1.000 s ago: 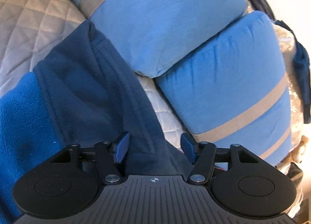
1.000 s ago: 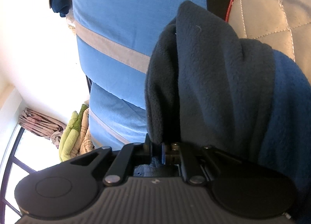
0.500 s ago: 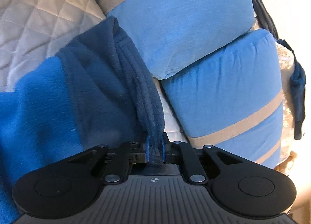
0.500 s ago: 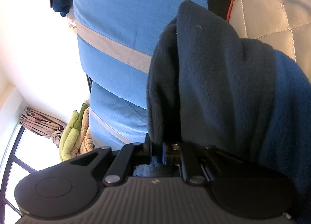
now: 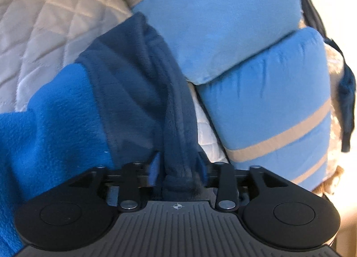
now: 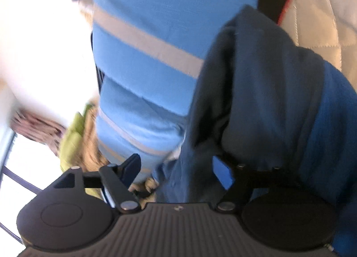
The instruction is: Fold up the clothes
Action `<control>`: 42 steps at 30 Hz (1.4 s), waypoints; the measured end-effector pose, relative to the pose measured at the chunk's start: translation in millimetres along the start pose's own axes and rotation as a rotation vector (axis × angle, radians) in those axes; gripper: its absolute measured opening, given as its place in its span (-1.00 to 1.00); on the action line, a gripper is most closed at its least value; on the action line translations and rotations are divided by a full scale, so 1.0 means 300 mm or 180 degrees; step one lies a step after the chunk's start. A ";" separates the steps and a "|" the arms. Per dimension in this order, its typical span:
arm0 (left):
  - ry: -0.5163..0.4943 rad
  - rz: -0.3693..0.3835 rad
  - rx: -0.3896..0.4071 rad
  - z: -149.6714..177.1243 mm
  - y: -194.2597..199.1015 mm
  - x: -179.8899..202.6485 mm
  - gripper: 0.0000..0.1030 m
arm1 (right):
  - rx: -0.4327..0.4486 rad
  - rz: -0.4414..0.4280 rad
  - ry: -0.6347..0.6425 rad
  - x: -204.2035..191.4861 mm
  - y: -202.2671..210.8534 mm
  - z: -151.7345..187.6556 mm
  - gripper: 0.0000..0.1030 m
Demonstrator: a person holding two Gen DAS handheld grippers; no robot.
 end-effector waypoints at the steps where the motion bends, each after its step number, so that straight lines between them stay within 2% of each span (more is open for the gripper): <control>1: -0.0039 -0.0009 -0.0018 0.004 0.000 0.002 -0.23 | -0.0029 0.0066 0.0055 -0.018 0.011 0.013 0.62; 5: -0.0132 0.0040 -0.0152 0.021 0.001 0.005 -0.17 | -0.0102 0.0253 0.0244 -0.088 0.057 0.053 0.63; 10: -0.0101 0.0251 -0.0443 0.036 -0.003 0.005 -0.16 | -0.0154 0.0315 0.0391 -0.157 0.095 0.092 0.64; 15: -0.0456 0.0263 -0.0765 0.065 -0.014 0.025 -0.12 | -0.0264 0.0392 0.0537 -0.199 0.106 0.146 0.64; 17: -0.0569 0.0263 -0.0841 0.078 -0.019 0.030 -0.21 | -0.0321 0.0402 0.0554 -0.207 0.106 0.173 0.64; 18: -0.0531 0.0267 -0.0903 0.090 -0.020 0.027 -0.40 | -0.0347 0.0414 0.0571 -0.212 0.104 0.186 0.64; 19: -0.0369 0.0295 -0.0979 0.106 -0.017 0.018 -0.68 | -0.0367 0.0447 0.0619 -0.220 0.097 0.198 0.64; 20: -0.0188 0.0346 -0.1039 0.115 -0.017 0.013 -0.69 | -0.0389 0.0482 0.0678 -0.230 0.088 0.212 0.64; 22: 0.0297 0.0596 -0.1058 0.100 -0.024 0.014 -0.70 | -0.0437 0.0575 0.0888 -0.254 0.060 0.243 0.64; 25: 0.0920 0.0911 -0.1046 0.077 -0.035 0.005 -0.71 | -0.0385 0.0840 0.1503 -0.304 0.010 0.291 0.64; 30: 0.1363 0.1006 -0.1046 0.078 -0.050 -0.011 -0.70 | -0.0101 0.1324 0.2953 -0.412 -0.090 0.374 0.73; 34: 0.1526 0.0947 -0.1085 0.054 -0.066 -0.003 -0.70 | -0.0035 0.1619 0.4175 -0.452 -0.228 0.484 0.73; 38: 0.1571 0.0927 -0.1121 0.065 -0.055 0.021 -0.68 | -0.0077 0.1868 0.4948 -0.433 -0.356 0.563 0.73; 41: 0.1573 0.0915 -0.1148 0.064 -0.035 0.018 -0.66 | 0.0038 0.2142 0.5539 -0.411 -0.429 0.597 0.71; 42: 0.1533 0.0883 -0.1143 0.058 -0.028 0.018 -0.65 | 0.0076 0.2237 0.5724 -0.400 -0.446 0.604 0.57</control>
Point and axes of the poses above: each gripper's, at about its wrist camera, not at the fingertips, and y roughly against the way its jaws point, x to its right, z to its underside, the point moved 10 cm from there along -y, roughly the way its jaws point, and after that the axes turned 4 degrees about z, right-handed, at the moved point
